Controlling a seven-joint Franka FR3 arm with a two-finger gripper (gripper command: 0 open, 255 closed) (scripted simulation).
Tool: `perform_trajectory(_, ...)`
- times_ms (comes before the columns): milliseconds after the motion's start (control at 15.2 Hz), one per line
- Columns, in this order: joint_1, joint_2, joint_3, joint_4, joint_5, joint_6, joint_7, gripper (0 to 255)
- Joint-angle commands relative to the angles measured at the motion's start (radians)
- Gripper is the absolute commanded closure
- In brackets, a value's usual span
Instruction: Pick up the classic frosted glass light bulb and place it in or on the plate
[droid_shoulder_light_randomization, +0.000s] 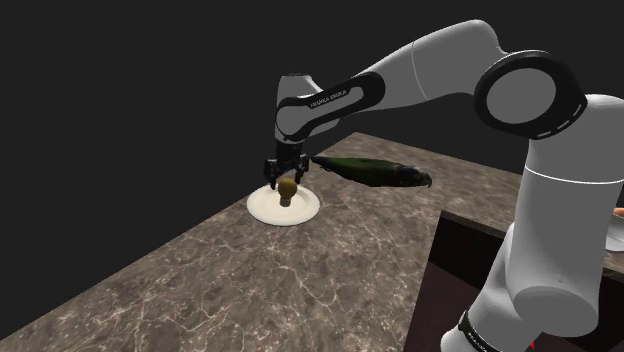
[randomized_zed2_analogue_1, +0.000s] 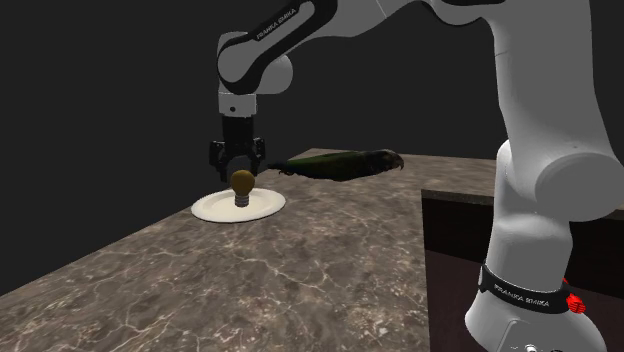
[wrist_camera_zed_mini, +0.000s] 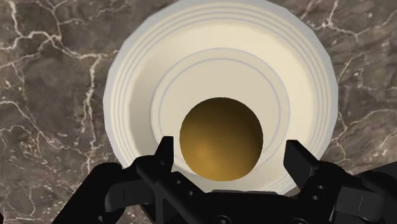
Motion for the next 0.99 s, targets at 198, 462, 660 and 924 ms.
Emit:
perform_trajectory(198, 0.000, -0.014, 0.000, 0.015, -0.001, -0.029, 0.001, 0)
perform_trajectory(462, 0.001, -0.048, -0.001, 0.064, -0.004, -0.113, 0.002, 0)
perform_trajectory(660, 0.001, -0.048, -0.001, 0.064, -0.004, -0.113, 0.002, 0)
perform_trajectory(924, 0.001, -0.048, -0.001, 0.064, -0.004, -0.113, 0.002, 0)
